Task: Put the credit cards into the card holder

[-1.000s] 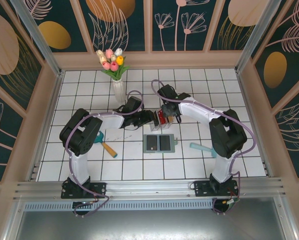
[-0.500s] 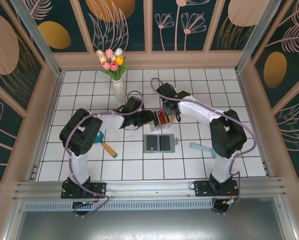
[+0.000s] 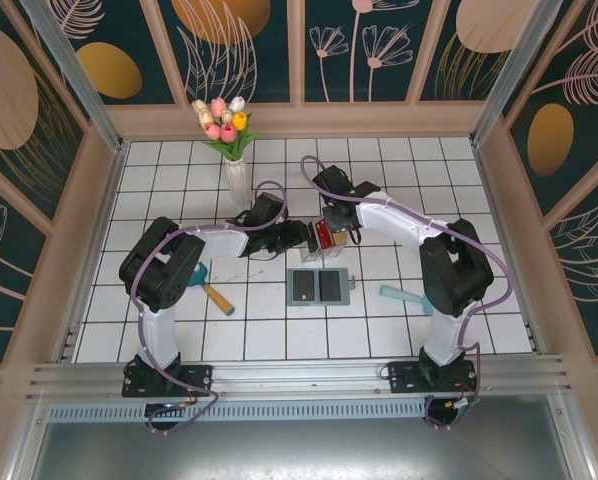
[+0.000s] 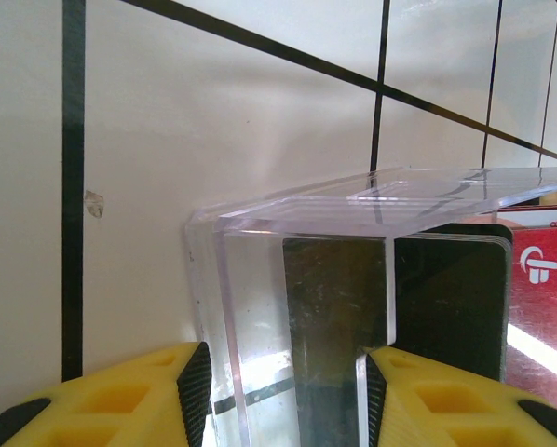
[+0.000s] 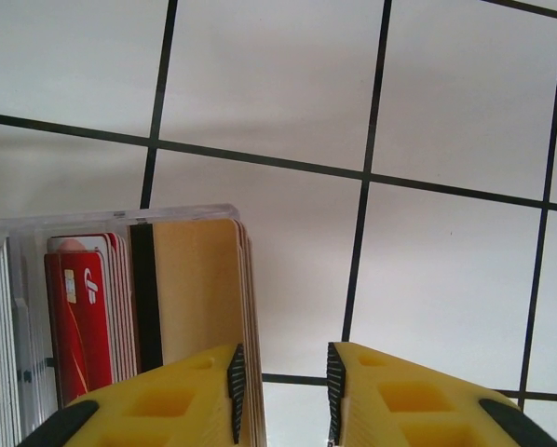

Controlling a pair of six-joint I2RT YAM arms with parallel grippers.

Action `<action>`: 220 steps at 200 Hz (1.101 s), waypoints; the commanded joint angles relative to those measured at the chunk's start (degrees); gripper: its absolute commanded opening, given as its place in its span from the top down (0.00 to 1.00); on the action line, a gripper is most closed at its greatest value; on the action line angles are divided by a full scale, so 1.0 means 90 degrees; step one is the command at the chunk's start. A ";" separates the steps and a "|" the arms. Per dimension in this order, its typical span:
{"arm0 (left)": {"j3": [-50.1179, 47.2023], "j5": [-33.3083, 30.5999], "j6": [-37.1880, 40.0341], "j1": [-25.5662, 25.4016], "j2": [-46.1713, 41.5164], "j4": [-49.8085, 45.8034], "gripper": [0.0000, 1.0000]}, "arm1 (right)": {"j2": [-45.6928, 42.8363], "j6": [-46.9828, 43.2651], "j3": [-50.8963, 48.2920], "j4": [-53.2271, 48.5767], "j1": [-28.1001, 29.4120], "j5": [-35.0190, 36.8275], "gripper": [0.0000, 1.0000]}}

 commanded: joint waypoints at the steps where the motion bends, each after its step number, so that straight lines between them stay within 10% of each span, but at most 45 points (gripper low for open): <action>1: -0.0200 -0.0153 0.0037 0.0060 0.0163 -0.0437 0.53 | -0.0088 -0.0007 0.0047 -0.0083 -0.0046 -0.0054 0.68; 146: -0.0219 -0.0113 0.0040 0.0055 0.0113 -0.0416 0.53 | 0.0314 0.0092 -0.0259 0.0220 -0.0204 -0.0430 0.57; 220: -0.0258 -0.0152 0.0045 0.0057 0.0093 -0.0446 0.54 | -0.0076 0.0105 -0.0151 0.0009 -0.0222 -0.0014 0.69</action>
